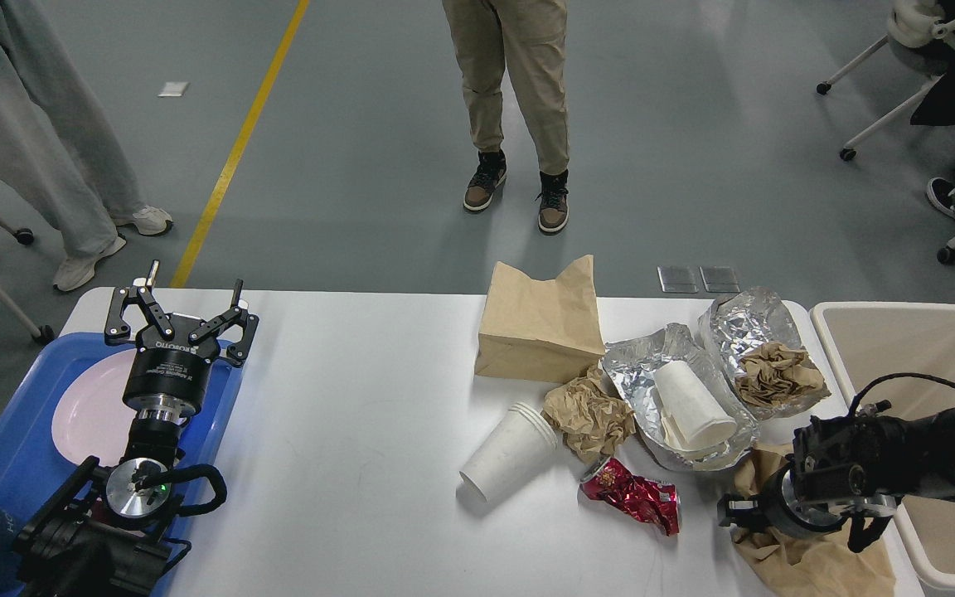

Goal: Tidy desktop
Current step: 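Lower the right gripper to the brown paper bag and grasp it, then carry the paper bag with the right gripper into the white bin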

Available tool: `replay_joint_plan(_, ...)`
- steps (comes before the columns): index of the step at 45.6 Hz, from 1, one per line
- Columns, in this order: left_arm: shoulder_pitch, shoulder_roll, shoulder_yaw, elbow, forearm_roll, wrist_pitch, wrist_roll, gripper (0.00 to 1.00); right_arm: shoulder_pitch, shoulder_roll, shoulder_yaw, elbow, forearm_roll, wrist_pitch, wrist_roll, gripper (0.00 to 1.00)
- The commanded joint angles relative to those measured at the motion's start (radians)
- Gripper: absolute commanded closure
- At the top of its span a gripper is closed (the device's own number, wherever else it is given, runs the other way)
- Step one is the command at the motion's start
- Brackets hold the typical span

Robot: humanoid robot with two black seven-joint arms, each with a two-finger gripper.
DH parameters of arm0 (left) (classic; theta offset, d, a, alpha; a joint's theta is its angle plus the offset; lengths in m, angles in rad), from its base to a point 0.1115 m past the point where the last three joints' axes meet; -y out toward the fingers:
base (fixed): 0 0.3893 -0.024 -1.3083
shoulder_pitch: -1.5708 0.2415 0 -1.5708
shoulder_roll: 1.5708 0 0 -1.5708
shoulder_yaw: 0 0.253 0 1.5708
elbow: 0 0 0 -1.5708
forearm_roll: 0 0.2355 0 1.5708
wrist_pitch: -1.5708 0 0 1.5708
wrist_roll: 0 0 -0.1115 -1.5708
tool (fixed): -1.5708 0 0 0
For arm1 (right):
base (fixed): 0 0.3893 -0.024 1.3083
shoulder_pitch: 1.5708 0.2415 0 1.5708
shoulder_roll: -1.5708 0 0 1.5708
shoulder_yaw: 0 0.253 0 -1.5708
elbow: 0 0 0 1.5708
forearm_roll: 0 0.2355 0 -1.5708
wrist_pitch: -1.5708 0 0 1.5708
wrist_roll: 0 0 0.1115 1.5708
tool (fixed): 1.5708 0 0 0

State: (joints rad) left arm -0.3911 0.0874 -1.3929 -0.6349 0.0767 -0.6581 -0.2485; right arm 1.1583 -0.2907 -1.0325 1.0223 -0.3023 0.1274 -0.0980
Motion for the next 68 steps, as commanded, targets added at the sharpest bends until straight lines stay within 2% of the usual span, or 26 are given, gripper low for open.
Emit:
replay_joint_plan(1,0.0,0.0,0.0,0.0,0.0,0.0,0.0,0.04,-0.008,0.002,0.0,0.004,0.005,0.014,-0.002,1.0)
replay_joint_plan(25,0.0,0.0,0.0,0.0,0.0,0.0,0.0,0.04,0.014,-0.045,0.002,0.033,0.014,0.017,0.0,1.0)
replay_joint_plan(29,0.0,0.0,0.0,0.0,0.0,0.0,0.0,0.04,0.049,-0.08,0.0,0.056,0.015,0.061,0.0,1.0)
replay_joint_plan(34,0.0,0.0,0.0,0.0,0.0,0.0,0.0,0.04,0.156,-0.136,-0.014,0.113,0.015,0.19,-0.002,1.0)
replay_joint_plan(39,0.0,0.0,0.0,0.0,0.0,0.0,0.0,0.04,0.28,-0.189,-0.044,0.192,0.015,0.27,-0.002,1.0)
replay_joint_plan(53,0.0,0.0,0.0,0.0,0.0,0.0,0.0,0.04,0.75,-0.228,-0.287,0.441,0.11,0.343,0.001,1.0)
replay_joint_plan(60,0.0,0.0,0.0,0.0,0.0,0.0,0.0,0.04,0.906,-0.264,-0.334,0.473,0.126,0.428,0.001,1.0)
replay_joint_plan(68,0.0,0.0,0.0,0.0,0.0,0.0,0.0,0.04,0.868,-0.335,-0.337,0.389,0.107,0.414,0.003,1.0)
